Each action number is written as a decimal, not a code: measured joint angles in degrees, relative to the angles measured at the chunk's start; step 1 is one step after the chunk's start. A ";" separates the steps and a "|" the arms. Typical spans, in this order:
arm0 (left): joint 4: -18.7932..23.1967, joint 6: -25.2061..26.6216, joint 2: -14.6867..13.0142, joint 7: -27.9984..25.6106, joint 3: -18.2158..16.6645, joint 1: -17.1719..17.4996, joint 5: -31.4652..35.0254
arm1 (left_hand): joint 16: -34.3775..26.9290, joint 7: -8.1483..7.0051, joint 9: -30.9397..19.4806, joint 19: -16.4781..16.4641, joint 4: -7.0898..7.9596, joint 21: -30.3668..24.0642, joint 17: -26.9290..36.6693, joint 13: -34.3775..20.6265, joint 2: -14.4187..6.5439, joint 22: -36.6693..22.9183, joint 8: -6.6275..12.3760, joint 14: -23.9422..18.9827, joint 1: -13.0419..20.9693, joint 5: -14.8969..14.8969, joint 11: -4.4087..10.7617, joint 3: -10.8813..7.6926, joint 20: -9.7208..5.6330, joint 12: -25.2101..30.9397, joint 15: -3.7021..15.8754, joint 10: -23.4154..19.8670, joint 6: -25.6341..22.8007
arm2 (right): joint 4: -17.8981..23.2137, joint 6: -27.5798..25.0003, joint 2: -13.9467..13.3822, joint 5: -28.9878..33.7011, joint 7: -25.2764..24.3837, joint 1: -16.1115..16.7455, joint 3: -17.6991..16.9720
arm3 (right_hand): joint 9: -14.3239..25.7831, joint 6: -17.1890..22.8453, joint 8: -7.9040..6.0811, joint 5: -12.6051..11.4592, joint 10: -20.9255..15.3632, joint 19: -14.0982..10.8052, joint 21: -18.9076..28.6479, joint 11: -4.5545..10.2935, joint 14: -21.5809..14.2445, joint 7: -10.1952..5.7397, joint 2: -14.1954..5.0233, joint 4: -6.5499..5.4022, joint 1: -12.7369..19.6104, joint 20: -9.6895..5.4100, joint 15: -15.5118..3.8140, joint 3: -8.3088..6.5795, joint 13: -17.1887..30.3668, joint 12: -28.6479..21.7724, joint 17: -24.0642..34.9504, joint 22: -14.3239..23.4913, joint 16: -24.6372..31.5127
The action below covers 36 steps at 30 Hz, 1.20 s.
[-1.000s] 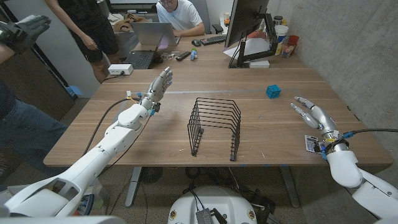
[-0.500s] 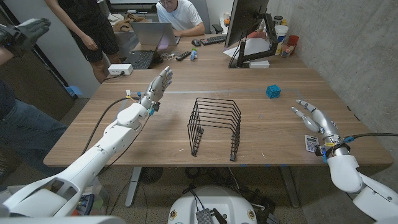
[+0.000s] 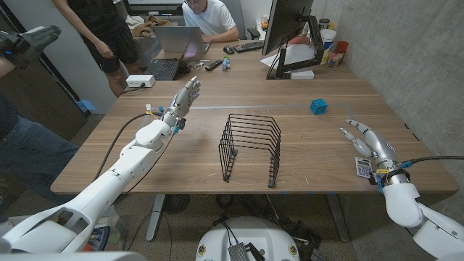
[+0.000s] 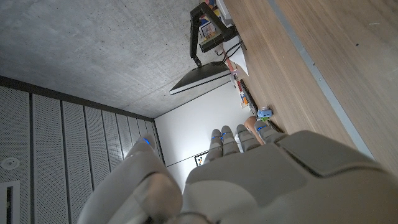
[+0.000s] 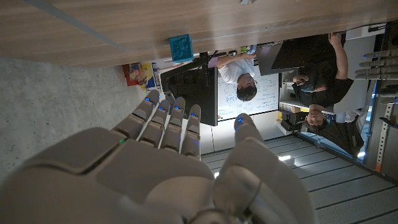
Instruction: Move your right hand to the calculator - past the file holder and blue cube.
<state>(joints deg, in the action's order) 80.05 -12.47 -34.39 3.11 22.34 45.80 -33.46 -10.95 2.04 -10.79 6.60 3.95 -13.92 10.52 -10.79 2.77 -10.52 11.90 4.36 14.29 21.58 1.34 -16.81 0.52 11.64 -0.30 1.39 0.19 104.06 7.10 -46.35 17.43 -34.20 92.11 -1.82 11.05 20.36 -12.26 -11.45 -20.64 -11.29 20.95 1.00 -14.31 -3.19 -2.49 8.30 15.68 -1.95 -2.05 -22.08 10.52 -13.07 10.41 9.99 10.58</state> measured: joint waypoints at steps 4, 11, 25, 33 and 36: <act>0.02 -0.01 0.00 -0.01 -0.01 0.00 0.00 | 0.00 0.00 0.00 0.00 0.00 0.00 0.00 0.00 0.00 0.00 0.00 0.00 0.00 0.00 0.00 0.00 0.00 0.00 0.00 0.00 0.00 | 0.41 -0.57 -0.20 0.20 0.00 0.61 -0.31 | 0.00 0.00 0.00 0.00 0.00 0.00 0.00 0.00 0.00 0.00 0.00 0.00 0.00 0.00 0.00 0.00 0.00 0.00 0.00 0.00 0.00; 0.04 -0.04 0.07 -0.03 -0.01 -0.16 0.04 | 0.00 0.00 0.00 0.00 0.01 0.00 0.00 0.00 0.00 0.00 0.00 0.00 0.00 0.00 0.00 0.01 0.00 0.00 0.00 0.00 0.00 | 1.43 -2.50 -0.49 0.80 0.00 2.44 -1.42 | 0.00 0.00 0.00 0.00 0.00 -0.01 0.00 0.00 -0.01 0.01 0.00 0.00 0.00 0.00 0.00 0.00 0.00 0.00 0.00 0.00 0.00; -0.16 -0.25 0.33 -0.04 0.11 -0.59 0.30 | 0.00 0.00 0.00 0.00 0.06 0.00 0.00 0.00 -0.30 0.00 -0.27 0.00 0.30 0.00 0.00 0.41 0.00 0.00 0.00 0.00 0.01 | 2.51 -5.06 -0.79 1.99 0.64 4.46 -2.09 | 0.00 0.00 0.00 -0.22 0.61 0.20 -0.44 0.01 -0.01 -0.62 -0.23 -0.24 0.23 0.21 0.00 -0.24 0.00 0.44 0.00 0.24 0.00; -0.20 -0.25 0.33 -0.14 0.16 -0.69 0.47 | 0.00 0.00 0.00 0.00 0.06 0.00 0.00 0.00 -0.30 0.00 -0.26 0.00 0.30 0.00 0.00 0.40 0.00 0.00 0.00 0.00 0.01 | 2.58 -6.86 -1.08 3.32 0.67 4.95 -1.66 | 0.00 0.00 0.00 -0.22 0.93 0.20 -0.46 0.33 -0.01 -0.62 -0.53 -0.24 0.52 0.21 0.00 -0.24 0.00 0.43 0.00 0.30 0.00; -0.20 -0.24 0.33 -0.27 0.18 -0.69 0.51 | 0.00 0.00 0.00 0.00 0.07 0.00 0.00 0.00 -0.30 0.00 -0.26 0.00 0.30 0.00 0.00 0.40 0.00 0.00 0.00 0.00 0.01 | 2.60 -7.62 -1.29 3.76 0.63 5.16 -1.41 | 0.00 0.02 0.00 -0.22 0.93 0.20 -0.88 0.33 -0.01 -0.63 -0.53 -0.26 0.52 0.21 0.00 -0.71 0.00 0.44 0.00 0.29 0.00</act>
<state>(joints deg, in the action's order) 79.85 -12.71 -34.06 2.84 22.52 45.10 -32.96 -10.95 2.04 -10.79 6.60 4.01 -13.92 10.51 -10.79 2.47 -10.52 11.64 4.36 14.59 21.58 1.34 -16.41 0.52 11.64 -0.30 1.39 0.20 106.66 -0.52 -47.64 21.20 -33.56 97.26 -3.23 11.05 20.38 -12.26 -11.66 -19.71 -11.09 20.06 1.33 -14.32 -3.82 -3.02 8.04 16.19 -1.74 -2.05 -22.79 10.52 -12.64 10.41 10.28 10.59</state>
